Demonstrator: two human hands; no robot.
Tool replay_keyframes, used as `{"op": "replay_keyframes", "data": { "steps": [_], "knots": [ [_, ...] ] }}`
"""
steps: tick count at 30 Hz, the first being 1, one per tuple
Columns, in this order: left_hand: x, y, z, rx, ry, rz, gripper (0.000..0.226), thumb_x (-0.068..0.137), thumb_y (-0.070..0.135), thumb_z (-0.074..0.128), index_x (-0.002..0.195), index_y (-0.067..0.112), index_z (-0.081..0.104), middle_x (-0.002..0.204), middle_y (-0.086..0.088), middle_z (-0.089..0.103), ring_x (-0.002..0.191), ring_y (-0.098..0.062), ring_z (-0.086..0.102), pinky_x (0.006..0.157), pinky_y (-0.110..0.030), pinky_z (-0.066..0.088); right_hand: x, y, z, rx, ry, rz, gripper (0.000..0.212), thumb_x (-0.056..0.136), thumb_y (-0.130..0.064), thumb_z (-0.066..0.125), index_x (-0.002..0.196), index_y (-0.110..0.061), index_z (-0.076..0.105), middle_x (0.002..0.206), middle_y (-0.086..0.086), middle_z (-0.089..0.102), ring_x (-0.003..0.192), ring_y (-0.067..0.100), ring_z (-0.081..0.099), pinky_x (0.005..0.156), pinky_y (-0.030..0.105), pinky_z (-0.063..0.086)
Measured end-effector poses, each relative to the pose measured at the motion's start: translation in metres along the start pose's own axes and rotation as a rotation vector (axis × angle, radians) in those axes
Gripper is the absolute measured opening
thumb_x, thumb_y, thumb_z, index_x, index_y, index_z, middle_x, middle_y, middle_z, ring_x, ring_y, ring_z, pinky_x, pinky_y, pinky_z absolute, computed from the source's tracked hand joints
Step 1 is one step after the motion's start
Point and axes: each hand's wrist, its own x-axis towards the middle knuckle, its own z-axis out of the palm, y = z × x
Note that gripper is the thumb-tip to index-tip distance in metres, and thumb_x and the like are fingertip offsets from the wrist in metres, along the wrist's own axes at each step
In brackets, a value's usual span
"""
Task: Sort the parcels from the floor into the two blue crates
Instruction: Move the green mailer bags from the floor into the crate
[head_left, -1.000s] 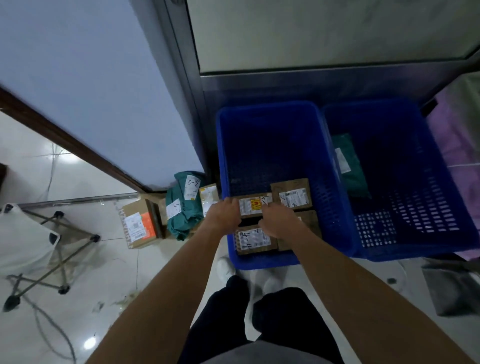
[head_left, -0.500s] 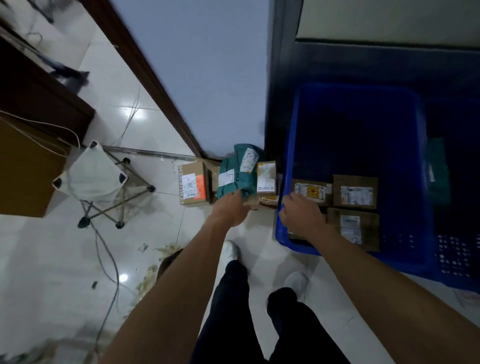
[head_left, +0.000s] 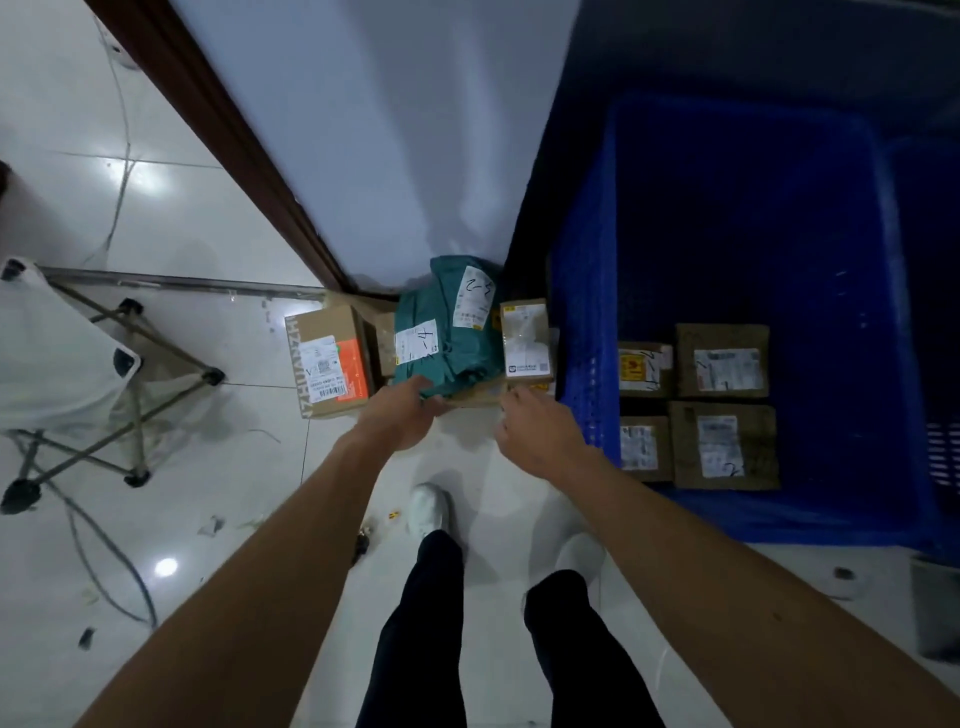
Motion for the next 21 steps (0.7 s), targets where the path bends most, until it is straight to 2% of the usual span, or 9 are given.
{"op": "replay_keyframes", "data": {
  "steps": [5, 8, 11, 13, 17, 21],
  "knots": [
    [0.060, -0.026, 0.025, -0.083, -0.052, -0.005, 0.046, 0.102, 0.042, 0.045, 0.143, 0.020, 0.048, 0.138, -0.012, 0.060, 0.124, -0.033, 0.056, 0.104, -0.042, 0.046, 0.060, 0.006, 0.038, 0.036, -0.059, 0.092, 0.040, 0.097, -0.021, 0.047, 0.133, -0.006, 0.051, 0.131, 0.015, 0.055, 0.118, 0.032, 0.054, 0.088, 0.041, 0.050],
    [0.100, -0.033, 0.046, -0.114, -0.076, -0.003, 0.043, 0.103, 0.040, 0.045, 0.141, 0.019, 0.050, 0.134, -0.014, 0.061, 0.122, -0.034, 0.057, 0.103, -0.042, 0.046, 0.100, 0.010, 0.070, 0.186, -0.081, 0.216, 0.046, 0.096, -0.031, 0.054, 0.135, -0.007, 0.045, 0.135, 0.017, 0.052, 0.120, 0.036, 0.052, 0.091, 0.042, 0.048],
    [0.137, -0.037, 0.068, -0.176, -0.099, 0.006, 0.042, 0.103, 0.040, 0.045, 0.137, 0.018, 0.054, 0.131, -0.012, 0.065, 0.118, -0.031, 0.060, 0.104, -0.044, 0.047, 0.138, 0.011, 0.095, 0.422, -0.084, 0.367, 0.076, 0.095, -0.039, 0.058, 0.156, -0.011, 0.021, 0.154, 0.016, 0.038, 0.134, 0.037, 0.044, 0.104, 0.044, 0.043],
    [0.158, -0.037, 0.079, -0.207, -0.107, -0.003, 0.042, 0.102, 0.041, 0.046, 0.134, 0.017, 0.058, 0.128, -0.012, 0.066, 0.117, -0.032, 0.061, 0.103, -0.044, 0.048, 0.156, 0.014, 0.105, 0.476, -0.071, 0.422, 0.087, 0.096, -0.041, 0.057, 0.161, -0.015, 0.005, 0.161, 0.014, 0.030, 0.139, 0.038, 0.040, 0.107, 0.045, 0.039],
    [0.193, -0.026, 0.092, -0.192, -0.066, 0.023, 0.041, 0.101, 0.044, 0.046, 0.112, 0.011, 0.067, 0.110, -0.014, 0.070, 0.098, -0.030, 0.065, 0.089, -0.038, 0.052, 0.183, 0.022, 0.124, 0.453, -0.069, 0.475, 0.088, 0.098, -0.048, 0.051, 0.162, -0.018, -0.002, 0.158, 0.019, 0.035, 0.137, 0.040, 0.043, 0.105, 0.048, 0.043],
    [0.220, -0.021, 0.101, -0.181, 0.003, -0.043, 0.058, 0.092, 0.064, 0.047, 0.099, 0.010, 0.070, 0.093, -0.008, 0.069, 0.085, -0.028, 0.067, 0.075, -0.037, 0.055, 0.195, 0.021, 0.138, 0.440, -0.078, 0.493, 0.090, 0.097, -0.046, 0.055, 0.161, -0.018, -0.002, 0.162, 0.020, 0.024, 0.145, 0.041, 0.032, 0.112, 0.051, 0.038]
  ]
}}
